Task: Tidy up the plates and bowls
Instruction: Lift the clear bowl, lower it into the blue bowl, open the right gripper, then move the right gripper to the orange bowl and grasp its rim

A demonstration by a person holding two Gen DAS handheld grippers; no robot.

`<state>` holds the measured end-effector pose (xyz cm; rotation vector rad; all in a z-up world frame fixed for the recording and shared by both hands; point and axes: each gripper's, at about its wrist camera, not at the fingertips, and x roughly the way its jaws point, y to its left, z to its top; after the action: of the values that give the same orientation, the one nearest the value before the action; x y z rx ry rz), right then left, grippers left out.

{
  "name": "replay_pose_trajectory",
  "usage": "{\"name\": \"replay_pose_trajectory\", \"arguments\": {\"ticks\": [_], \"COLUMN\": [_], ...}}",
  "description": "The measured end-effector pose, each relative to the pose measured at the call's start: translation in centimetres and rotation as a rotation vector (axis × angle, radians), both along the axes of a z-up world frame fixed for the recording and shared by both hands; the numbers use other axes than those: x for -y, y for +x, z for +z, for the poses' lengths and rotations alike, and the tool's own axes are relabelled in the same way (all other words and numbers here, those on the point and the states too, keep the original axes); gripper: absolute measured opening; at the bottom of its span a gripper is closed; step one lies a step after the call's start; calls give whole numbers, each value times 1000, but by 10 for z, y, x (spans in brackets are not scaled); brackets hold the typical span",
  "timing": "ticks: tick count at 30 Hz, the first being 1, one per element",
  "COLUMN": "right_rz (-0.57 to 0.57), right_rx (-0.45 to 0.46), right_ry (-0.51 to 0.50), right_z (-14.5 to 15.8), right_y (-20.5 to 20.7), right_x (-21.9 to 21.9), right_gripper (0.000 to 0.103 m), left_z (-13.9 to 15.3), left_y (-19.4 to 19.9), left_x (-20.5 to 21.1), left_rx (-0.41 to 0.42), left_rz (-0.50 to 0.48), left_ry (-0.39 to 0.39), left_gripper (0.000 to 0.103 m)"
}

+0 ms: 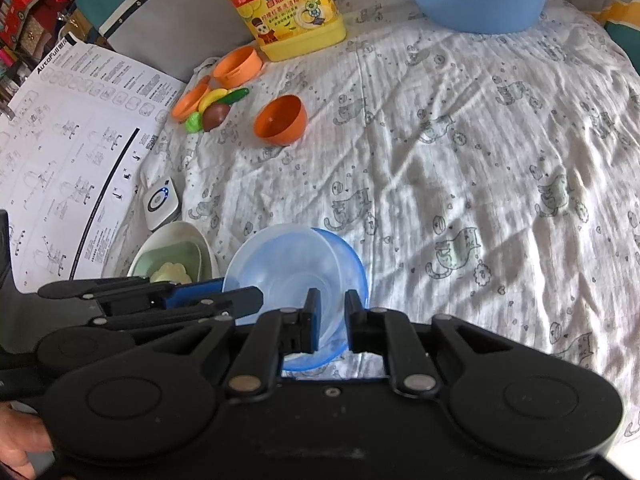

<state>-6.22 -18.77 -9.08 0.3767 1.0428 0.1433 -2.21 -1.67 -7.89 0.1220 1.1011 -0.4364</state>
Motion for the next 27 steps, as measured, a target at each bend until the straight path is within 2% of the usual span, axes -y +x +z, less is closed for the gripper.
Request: {"name": "replay_pose_trajectory", "arguments": {"ticks": [6,8,9,11,12,14,15,16,17,22,27], "right_rz": [11,10,5,-3,-14,-30,-38,-45,-47,-40,-33], "right_rx": [-8,-8,-8,-7,-6,8,17,27,36,51,54], "right_ry": [4,14,10,9,14,9,3,-2,-5,-30,-45], "right_z": [-3,-2,-1,0,1,4,5,6,8,10,10], "right_y": [4,4,4,4,4,3,1,1,0,1,3], "right_x": [-1,-2,-1,0,3,6,7,8,8,4,2], "right_gripper": [16,30,31,35,41,57,72,84,88,99,100], "left_z": [-1,0,1,3,5,8,10,10,11,12,12], "left_y": [0,-1,-2,-3,-3,-3,-3,-3,-3,-5,-5], "left_x": [0,0,0,-2,-6,-14,-19,-22,-26,-29,-25], "left_rx": [7,13,24,50,66,93,98,100,102,111,125], "left_rz": [-6,-15,-12,3,20,51,64,74,80,78,61], "left_ry": [2,-2,8,29,38,40,39,33,23,13,15], "left_gripper": [23,26,28,48,54,74,79,92,98,101,103]}}
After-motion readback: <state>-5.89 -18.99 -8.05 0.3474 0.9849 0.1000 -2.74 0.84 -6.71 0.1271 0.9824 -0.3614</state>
